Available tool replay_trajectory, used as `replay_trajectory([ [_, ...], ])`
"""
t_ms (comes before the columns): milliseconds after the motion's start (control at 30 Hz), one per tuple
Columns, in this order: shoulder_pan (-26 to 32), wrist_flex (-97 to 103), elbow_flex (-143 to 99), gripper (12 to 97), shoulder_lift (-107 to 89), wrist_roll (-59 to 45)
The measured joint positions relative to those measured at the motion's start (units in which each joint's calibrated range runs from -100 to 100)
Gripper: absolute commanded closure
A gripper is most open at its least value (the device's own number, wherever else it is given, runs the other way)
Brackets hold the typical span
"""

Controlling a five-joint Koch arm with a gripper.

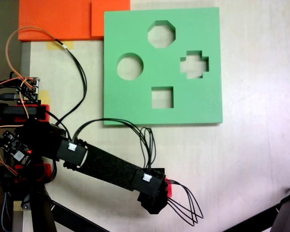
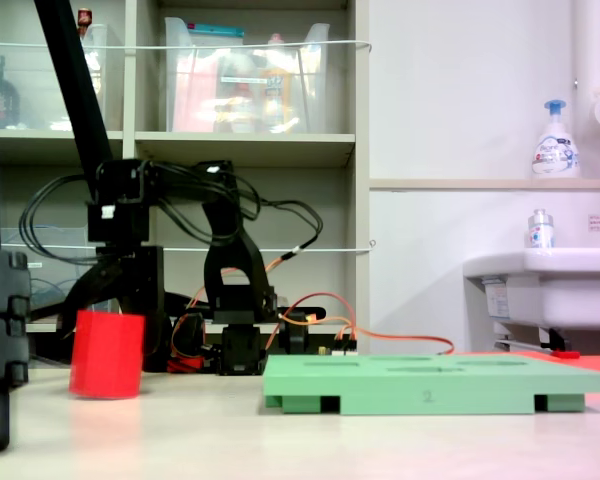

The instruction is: Put the octagonal pillar block into the corresponding hole

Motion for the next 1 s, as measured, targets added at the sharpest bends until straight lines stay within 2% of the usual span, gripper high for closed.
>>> replay_trajectory([
  [200,-0.4,0.5,-3.2,68.7,-3.7,-1.7],
  [367,-1.0,0.3,-11.1,70.7,-19.7,-2.2],
  [600,-0.7,-2.0,-12.0,71.8,-30.5,-2.2],
  [800,2.1,-2.4,-12.0,71.7,-39.1,-2.0],
  [1000,7.4,-2.4,-12.0,71.8,-44.3,3.0],
])
